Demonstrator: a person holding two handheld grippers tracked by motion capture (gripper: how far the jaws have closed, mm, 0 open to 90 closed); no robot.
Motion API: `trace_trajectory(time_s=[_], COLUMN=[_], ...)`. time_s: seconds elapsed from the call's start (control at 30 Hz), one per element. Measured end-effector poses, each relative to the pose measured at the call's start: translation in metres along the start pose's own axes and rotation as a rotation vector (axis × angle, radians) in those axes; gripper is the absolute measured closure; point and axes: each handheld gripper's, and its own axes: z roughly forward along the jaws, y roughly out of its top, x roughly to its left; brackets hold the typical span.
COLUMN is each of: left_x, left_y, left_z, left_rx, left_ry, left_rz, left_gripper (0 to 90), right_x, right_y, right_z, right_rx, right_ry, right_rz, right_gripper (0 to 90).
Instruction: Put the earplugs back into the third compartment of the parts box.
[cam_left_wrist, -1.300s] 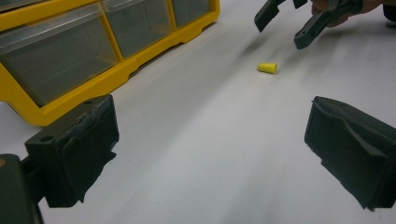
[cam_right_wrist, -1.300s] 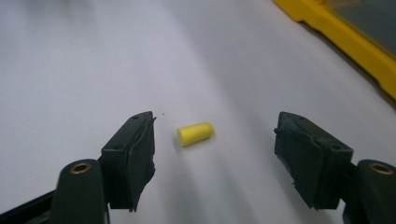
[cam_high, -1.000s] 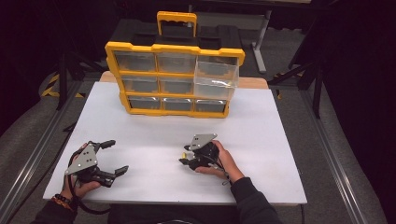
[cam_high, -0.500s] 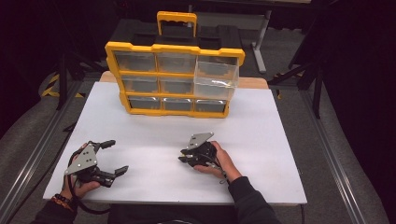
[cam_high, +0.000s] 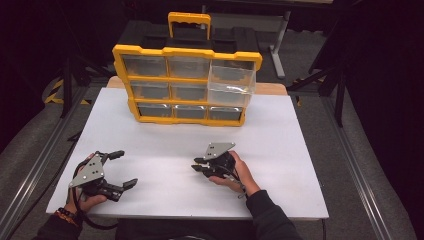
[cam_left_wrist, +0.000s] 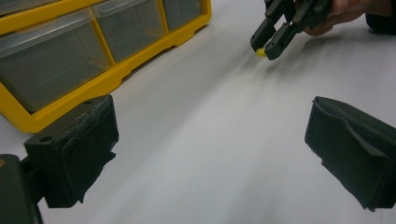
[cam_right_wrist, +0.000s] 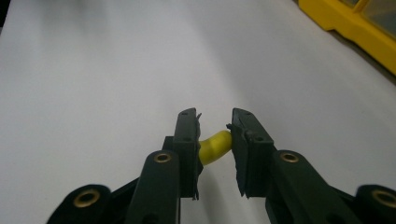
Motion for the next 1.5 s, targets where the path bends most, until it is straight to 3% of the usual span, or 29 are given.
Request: trace_trajectory(time_s=[0.43,0.57,1.0,1.3,1.5], left_x=[0.001,0.001,0.004,0.005,0.005], left_y=[0.000,0.000,0.000,-0.001,-0.001], left_z=[-0.002,-0.002,-0.004,-0.004,-0.004], left_rx=[-0.003,-0.002,-0.014,-0.014,-0.018], left_ry=[0.004,0.004,0.010,0.015,0.017], left_rz=[-0.004,-0.003,-0.018,-0.022,-0.031], left_gripper=[3.7,3.7,3.3,3.3,3.1], right_x=[0.005,0.006,0.006,0.002,0.000], right_y=[0.013,0.018,0.032,0.054,0.075], right_z=[-0.033,-0.048,-0.079,-0.111,-0.134], right_rx=[-0.099,-0.134,-0.194,-0.235,-0.264], right_ry=[-0.053,-0.088,-0.152,-0.203,-0.266], right_rz=[-0.027,-0.022,-0.051,-0.086,-0.121], right_gripper=[74.1,74.3,75.0,75.1,75.1])
